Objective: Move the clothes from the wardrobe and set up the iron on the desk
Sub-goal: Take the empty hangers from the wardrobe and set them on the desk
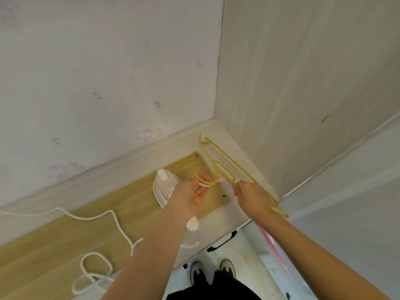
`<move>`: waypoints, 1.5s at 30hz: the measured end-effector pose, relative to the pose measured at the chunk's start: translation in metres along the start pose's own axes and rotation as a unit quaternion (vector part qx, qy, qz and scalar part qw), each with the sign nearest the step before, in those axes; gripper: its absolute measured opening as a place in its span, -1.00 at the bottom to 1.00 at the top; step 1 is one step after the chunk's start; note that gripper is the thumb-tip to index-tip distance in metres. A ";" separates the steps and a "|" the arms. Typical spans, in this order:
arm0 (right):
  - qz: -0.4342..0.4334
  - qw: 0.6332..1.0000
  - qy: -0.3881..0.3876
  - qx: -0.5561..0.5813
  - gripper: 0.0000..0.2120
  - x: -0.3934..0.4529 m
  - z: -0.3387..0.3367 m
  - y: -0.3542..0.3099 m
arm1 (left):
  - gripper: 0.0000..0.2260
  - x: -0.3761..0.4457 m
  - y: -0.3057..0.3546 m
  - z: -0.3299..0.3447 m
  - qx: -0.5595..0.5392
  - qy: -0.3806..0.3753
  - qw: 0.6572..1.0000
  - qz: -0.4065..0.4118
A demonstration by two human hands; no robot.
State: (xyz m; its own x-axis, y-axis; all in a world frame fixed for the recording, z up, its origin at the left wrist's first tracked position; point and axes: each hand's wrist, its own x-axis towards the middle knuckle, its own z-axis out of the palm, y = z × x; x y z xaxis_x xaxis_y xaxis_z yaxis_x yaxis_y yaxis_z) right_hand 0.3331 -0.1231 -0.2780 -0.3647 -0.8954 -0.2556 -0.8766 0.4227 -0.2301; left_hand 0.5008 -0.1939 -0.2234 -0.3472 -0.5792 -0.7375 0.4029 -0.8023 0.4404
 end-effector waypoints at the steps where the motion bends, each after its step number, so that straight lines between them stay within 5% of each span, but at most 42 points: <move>1: 0.005 1.000 0.007 -0.012 -0.78 0.005 0.002 0.000 | -0.80 0.007 0.001 0.001 -0.002 0.001 1.000 -0.004; 11: 0.007 0.998 0.005 -0.067 -0.85 0.057 0.018 0.002 | -0.78 0.070 0.006 0.004 -0.026 0.033 0.998 -0.035; 18: 0.022 0.999 -0.026 -0.014 -0.86 0.079 0.039 0.008 | -0.86 0.104 0.005 0.006 0.080 0.122 0.989 -0.028; 28: -0.012 0.999 -0.043 -0.008 -0.75 0.092 0.050 0.011 | -0.76 0.133 0.000 -0.010 0.483 0.236 0.842 0.031; 35: -0.062 0.997 -0.025 -0.029 -0.79 0.091 0.058 0.015 | -0.72 0.136 -0.010 -0.006 0.550 0.256 0.794 0.040; 45: -0.079 0.995 -0.067 0.001 -0.77 0.093 0.055 0.022 | -0.71 0.132 -0.019 -0.008 0.566 0.263 0.777 0.080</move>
State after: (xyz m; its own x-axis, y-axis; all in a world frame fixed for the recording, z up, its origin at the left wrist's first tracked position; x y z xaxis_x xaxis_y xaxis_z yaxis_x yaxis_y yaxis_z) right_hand 0.2971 -0.1898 -0.3589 -0.1770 -0.9242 -0.3385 -0.9192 0.2782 -0.2787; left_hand 0.4544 -0.2541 -0.3327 0.1455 -0.7847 -0.6026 -0.7009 -0.5116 0.4970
